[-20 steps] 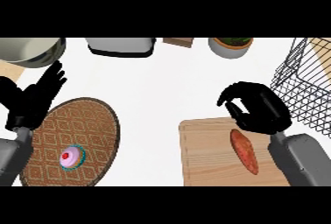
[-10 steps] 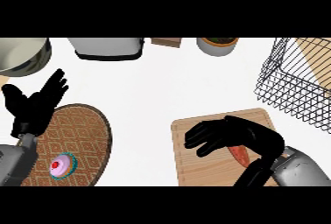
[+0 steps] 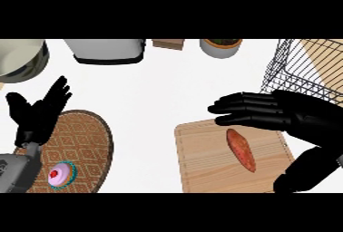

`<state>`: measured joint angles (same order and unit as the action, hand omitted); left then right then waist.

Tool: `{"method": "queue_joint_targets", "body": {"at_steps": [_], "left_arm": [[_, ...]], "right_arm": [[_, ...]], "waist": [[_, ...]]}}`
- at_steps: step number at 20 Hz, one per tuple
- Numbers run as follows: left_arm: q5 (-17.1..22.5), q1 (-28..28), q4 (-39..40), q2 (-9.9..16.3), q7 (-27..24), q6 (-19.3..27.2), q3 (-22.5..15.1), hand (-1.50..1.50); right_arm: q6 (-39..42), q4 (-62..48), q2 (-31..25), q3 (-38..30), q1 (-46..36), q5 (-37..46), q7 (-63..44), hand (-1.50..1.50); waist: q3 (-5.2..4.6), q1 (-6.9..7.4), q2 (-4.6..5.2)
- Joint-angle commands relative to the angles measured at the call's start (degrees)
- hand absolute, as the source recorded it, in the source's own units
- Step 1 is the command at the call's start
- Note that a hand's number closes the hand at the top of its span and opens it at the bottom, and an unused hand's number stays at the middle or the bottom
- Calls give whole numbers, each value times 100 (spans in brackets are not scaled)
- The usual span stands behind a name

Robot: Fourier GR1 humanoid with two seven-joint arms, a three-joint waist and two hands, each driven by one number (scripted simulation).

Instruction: Pick the sweet potato from the cutting board and place it in the basket

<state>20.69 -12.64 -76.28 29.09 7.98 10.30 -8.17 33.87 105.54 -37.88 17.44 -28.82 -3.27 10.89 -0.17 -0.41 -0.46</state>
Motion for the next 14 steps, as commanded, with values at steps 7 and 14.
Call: {"method": "queue_joint_targets", "body": {"at_steps": [7, 14], "left_arm": [[-105, -314, 119, -70, 144, -98, 100, 0], [-329, -87, 40, -422, -51, 43, -7, 0]], "right_arm": [[1371, -705, -967, -449, -1574, -14, -1425, -150], [2861, -1921, -1398, -565, -1779, 262, -120, -150]], "waist": [[10, 64, 46], [19, 101, 78]]}}
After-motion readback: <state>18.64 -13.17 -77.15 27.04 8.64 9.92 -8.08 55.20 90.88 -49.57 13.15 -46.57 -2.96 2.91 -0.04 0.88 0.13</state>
